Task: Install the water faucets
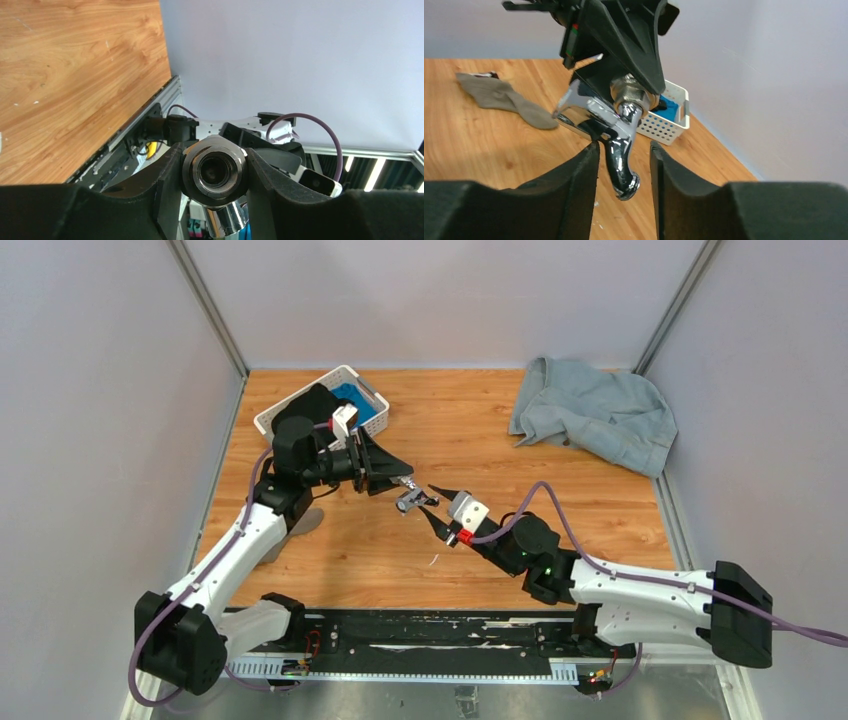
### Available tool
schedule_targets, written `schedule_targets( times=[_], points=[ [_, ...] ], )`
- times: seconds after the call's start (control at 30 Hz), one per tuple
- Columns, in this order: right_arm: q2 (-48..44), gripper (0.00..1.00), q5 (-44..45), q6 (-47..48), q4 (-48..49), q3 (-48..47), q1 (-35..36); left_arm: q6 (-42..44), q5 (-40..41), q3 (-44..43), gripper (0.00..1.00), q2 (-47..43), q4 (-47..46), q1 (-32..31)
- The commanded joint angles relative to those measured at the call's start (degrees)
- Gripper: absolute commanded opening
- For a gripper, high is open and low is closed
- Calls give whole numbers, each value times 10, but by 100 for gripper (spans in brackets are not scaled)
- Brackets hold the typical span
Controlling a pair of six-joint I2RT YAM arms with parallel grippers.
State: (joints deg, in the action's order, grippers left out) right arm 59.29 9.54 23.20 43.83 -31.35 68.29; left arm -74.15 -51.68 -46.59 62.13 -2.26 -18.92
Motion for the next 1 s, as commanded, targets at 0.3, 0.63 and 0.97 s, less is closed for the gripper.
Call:
schedule_targets(
  times=[0.3,0.63,0.97],
  points=[
    [35,49,44,115,24,-41,3,-15,-44,-14,0,-23,-41,-4],
    [76,36,117,205,130,-33,65,-17,-45,-11,0,-23,-42,-4],
    [104,0,226,146,236,-33,79,-15,-43,-10,0,-26,-41,-4]
  ],
)
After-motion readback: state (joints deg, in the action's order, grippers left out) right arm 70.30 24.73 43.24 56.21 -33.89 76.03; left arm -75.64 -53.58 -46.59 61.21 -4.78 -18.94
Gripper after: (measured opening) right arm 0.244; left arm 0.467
